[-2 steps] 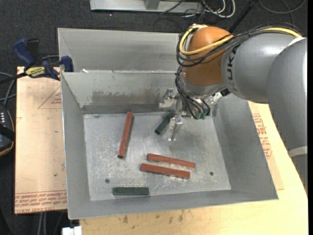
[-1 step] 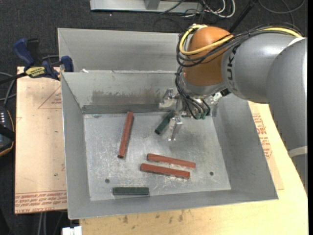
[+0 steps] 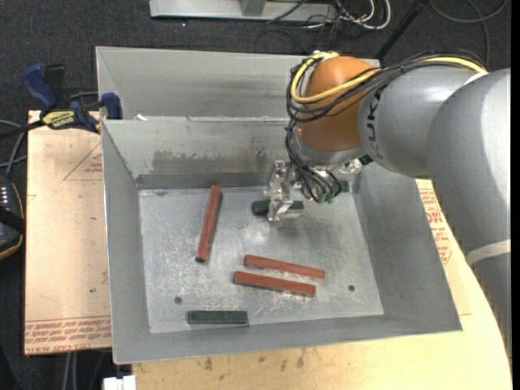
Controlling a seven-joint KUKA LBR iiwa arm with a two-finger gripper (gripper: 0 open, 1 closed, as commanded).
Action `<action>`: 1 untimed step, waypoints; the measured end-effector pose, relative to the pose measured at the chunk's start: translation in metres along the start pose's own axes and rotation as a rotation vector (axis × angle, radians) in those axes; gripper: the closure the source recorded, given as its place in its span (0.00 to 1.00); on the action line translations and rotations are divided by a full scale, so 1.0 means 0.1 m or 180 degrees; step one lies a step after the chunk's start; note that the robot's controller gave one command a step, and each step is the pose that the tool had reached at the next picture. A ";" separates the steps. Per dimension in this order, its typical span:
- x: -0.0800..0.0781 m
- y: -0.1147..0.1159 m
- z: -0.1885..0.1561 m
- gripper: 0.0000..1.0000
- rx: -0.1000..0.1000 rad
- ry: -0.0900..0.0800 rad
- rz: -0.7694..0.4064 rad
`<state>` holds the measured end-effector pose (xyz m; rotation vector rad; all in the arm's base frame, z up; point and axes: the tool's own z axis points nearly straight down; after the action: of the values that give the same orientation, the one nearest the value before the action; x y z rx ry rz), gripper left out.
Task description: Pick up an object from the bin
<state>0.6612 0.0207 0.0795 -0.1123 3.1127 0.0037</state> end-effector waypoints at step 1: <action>0.00 0.00 0.00 1.00 0.0000 0.0000 0.0000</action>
Offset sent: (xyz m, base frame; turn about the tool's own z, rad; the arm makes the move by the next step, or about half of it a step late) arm -0.0262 0.0264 0.2065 0.0436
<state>0.6612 0.0207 0.0795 -0.1122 3.1126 0.0038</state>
